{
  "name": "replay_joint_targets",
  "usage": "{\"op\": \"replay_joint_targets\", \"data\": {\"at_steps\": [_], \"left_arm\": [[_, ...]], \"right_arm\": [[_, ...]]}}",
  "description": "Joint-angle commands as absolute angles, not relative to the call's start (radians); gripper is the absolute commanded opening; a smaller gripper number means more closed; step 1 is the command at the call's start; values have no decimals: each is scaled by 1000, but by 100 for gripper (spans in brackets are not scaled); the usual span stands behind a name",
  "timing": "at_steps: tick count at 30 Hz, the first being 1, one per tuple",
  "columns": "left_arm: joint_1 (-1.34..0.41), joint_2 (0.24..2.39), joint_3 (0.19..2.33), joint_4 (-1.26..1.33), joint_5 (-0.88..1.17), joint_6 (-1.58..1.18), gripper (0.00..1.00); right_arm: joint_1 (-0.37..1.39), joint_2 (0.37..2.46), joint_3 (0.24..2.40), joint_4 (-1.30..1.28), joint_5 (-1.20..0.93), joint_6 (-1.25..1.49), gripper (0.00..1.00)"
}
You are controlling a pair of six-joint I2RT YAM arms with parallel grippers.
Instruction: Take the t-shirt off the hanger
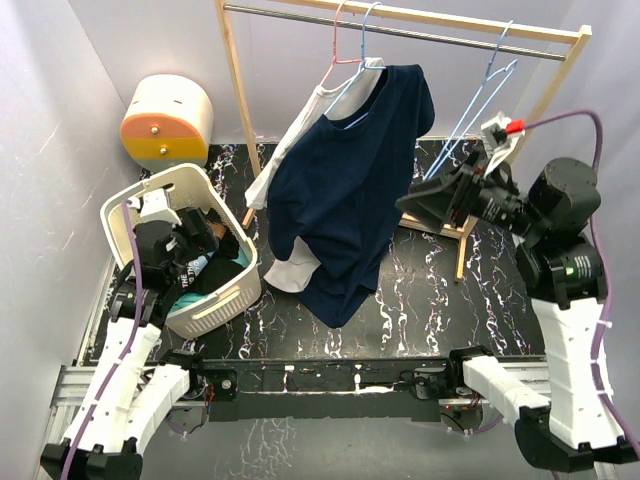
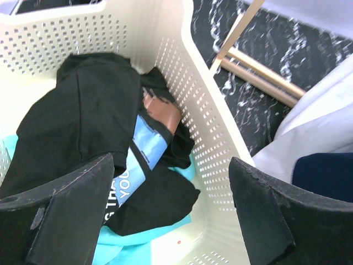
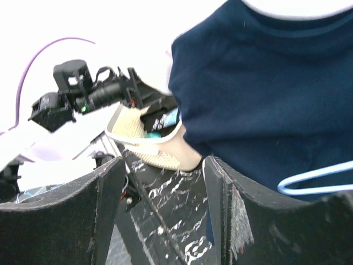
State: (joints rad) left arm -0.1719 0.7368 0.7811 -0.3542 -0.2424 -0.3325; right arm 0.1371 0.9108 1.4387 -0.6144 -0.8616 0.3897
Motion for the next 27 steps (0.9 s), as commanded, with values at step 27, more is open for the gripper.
{"op": "replay_joint_targets", "data": {"at_steps": [27], "left_arm": [[-168, 617, 768, -275, -179, -330, 81]], "right_arm": [[639, 1623, 2206, -690, 182, 431, 69]]}}
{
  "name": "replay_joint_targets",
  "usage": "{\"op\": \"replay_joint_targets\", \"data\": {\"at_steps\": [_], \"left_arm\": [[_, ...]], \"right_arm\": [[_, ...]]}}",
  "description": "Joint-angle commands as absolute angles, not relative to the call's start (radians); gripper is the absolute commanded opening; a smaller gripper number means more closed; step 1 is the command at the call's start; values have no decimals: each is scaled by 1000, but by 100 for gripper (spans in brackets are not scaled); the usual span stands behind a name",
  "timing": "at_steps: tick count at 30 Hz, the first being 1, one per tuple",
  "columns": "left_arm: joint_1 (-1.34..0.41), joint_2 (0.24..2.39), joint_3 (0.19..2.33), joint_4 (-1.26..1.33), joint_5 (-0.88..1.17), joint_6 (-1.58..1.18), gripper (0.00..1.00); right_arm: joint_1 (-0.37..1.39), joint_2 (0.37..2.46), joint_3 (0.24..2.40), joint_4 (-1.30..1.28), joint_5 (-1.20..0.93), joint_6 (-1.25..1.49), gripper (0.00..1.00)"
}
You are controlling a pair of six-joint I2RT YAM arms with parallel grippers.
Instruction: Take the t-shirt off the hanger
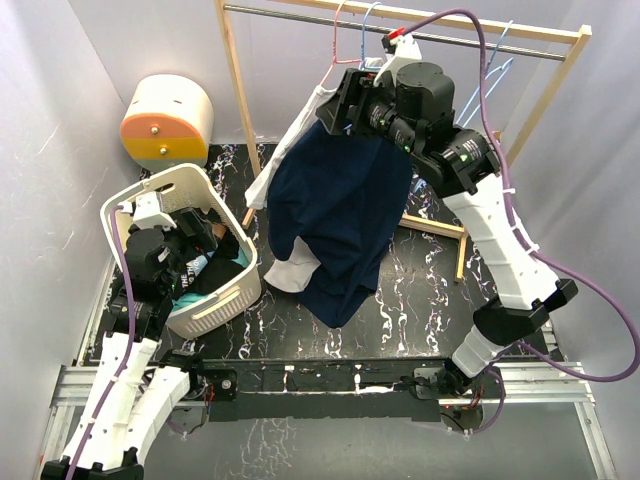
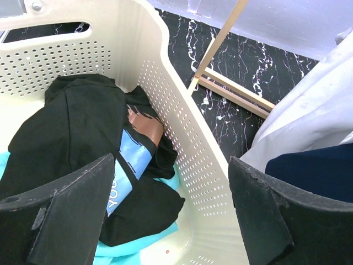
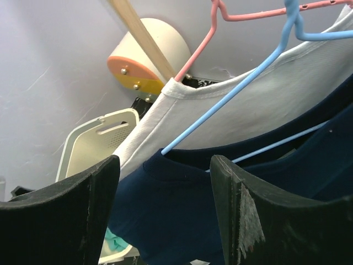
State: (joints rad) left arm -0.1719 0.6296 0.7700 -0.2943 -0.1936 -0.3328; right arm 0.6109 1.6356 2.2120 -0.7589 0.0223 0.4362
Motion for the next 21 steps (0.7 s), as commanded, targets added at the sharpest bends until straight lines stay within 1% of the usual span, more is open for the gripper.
{"op": "replay_joint_targets", "data": {"at_steps": [1, 6, 9, 15, 21], "left_arm": [[-169, 616, 767, -275, -178, -331, 81], [-170, 609, 767, -278, -176, -330, 81], [-170, 608, 766, -281, -176, -330, 81], [-170, 607, 767, -281, -175, -331, 81], [-172, 606, 765, -281, -169, -328, 81]], "right_arm": [[645, 1628, 2201, -681, 195, 429, 69], [679, 1680, 2227, -700, 281, 418, 65], [689, 1675, 2194, -678, 328, 406, 62], [693, 1663, 2145, -628, 354, 396, 57], [698, 1679, 2180, -713, 458, 374, 52]]}}
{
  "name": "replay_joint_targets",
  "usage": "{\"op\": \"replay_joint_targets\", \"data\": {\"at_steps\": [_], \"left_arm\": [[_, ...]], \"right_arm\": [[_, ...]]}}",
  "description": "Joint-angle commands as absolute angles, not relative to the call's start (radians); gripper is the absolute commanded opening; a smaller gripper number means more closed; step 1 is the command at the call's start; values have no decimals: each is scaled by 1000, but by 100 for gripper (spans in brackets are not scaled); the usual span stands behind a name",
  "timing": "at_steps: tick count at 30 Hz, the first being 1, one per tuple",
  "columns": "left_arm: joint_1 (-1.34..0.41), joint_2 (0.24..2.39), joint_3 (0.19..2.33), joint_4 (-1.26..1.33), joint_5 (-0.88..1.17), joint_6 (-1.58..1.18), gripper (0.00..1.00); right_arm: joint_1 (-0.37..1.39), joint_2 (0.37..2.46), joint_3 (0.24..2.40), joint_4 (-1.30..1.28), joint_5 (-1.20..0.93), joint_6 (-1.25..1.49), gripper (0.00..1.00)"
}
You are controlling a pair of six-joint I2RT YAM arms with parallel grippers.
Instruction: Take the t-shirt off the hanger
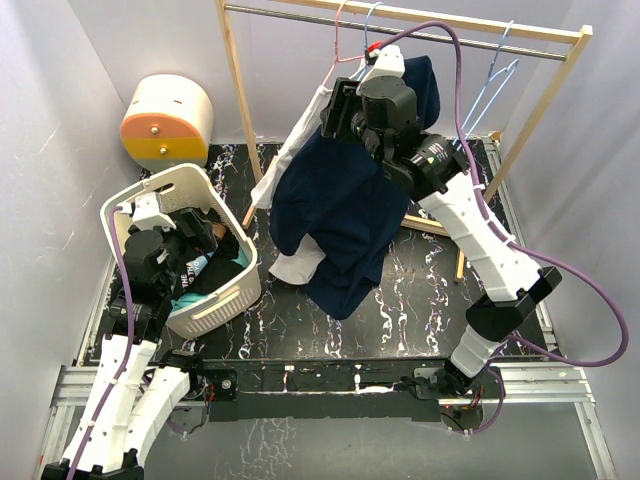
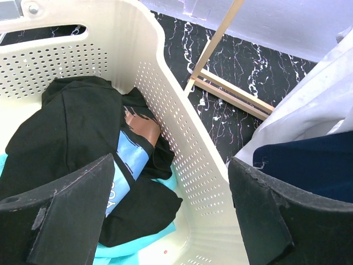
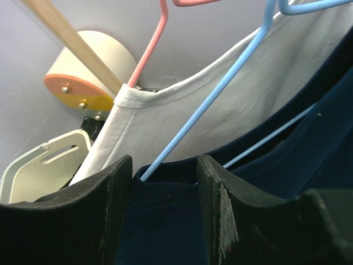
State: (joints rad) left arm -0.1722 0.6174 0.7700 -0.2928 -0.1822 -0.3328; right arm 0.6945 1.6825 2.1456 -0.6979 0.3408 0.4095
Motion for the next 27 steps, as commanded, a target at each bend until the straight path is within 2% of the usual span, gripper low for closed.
{"op": "replay_joint_targets", "data": {"at_steps": [1, 13, 18, 27], "left_arm": [[-172, 606, 765, -281, -169, -328, 81], [-173, 611, 763, -278, -161, -325, 81], [-173, 610, 763, -279, -160, -327, 81], [-173, 603, 763, -288, -160, -327, 81]], "right_arm": [[698, 1673, 2170, -724, 487, 370, 51], [696, 1448, 1920, -796, 709, 318, 48], [684, 1382, 1866, -775, 668, 288, 46], [658, 1423, 1857, -755, 580, 256, 49]]}}
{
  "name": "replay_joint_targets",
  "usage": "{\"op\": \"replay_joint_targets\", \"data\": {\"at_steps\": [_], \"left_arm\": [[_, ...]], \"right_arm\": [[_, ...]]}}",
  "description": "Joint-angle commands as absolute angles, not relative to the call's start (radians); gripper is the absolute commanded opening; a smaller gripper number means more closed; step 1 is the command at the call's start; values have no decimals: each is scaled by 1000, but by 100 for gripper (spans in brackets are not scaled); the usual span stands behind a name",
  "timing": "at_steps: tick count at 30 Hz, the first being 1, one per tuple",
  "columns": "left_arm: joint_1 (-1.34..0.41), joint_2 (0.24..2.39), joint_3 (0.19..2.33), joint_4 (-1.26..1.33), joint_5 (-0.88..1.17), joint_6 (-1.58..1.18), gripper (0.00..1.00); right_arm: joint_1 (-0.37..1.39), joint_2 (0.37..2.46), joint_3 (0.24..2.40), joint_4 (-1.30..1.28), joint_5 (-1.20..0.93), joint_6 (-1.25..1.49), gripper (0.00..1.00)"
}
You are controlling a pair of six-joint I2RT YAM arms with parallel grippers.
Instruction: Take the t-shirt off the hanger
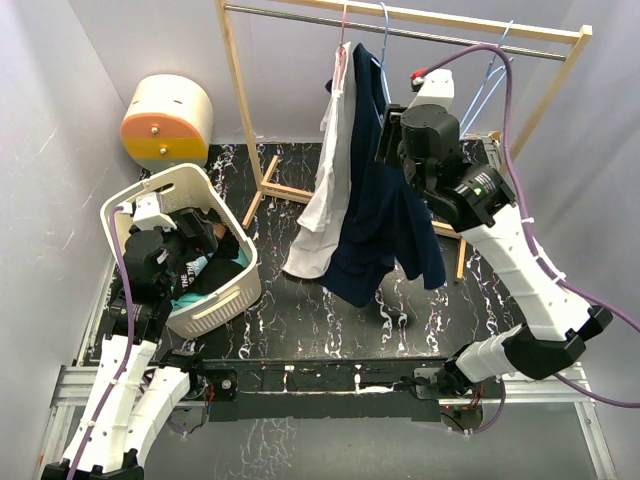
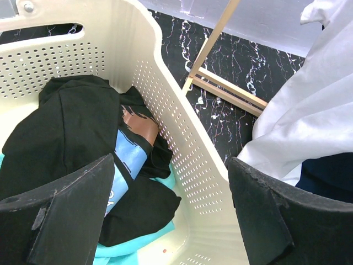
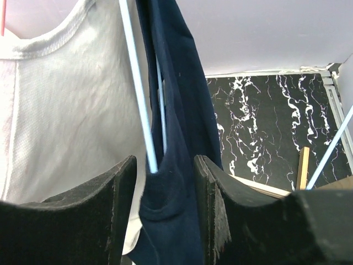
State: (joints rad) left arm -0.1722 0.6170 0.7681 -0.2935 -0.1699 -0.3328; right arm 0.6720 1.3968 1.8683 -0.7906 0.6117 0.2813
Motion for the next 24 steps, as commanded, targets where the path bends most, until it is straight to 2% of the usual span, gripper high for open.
{"op": "replay_joint_targets", "data": {"at_steps": [1, 3, 7, 9, 20, 24], "left_arm": [[-173, 603, 764, -289, -160, -328, 81], [-173, 602, 763, -291, -162, -328, 81], [-173, 603, 763, -289, -161, -328, 81], [-173, 604, 764, -287, -159, -328, 81], [-175, 612, 762, -278, -141, -327, 81], [-175, 617, 760, -275, -132, -324, 81]], "right_arm": [[653, 1426, 1852, -749, 575, 256, 49], [646, 1429, 1846, -743, 569, 261, 46], [643, 1403, 1815, -683, 580, 257, 19], [641, 1381, 1802, -640, 583, 242, 9], [642, 1266, 1766, -363, 595, 92, 8], [643, 1269, 1794, -380, 581, 94, 8]]}}
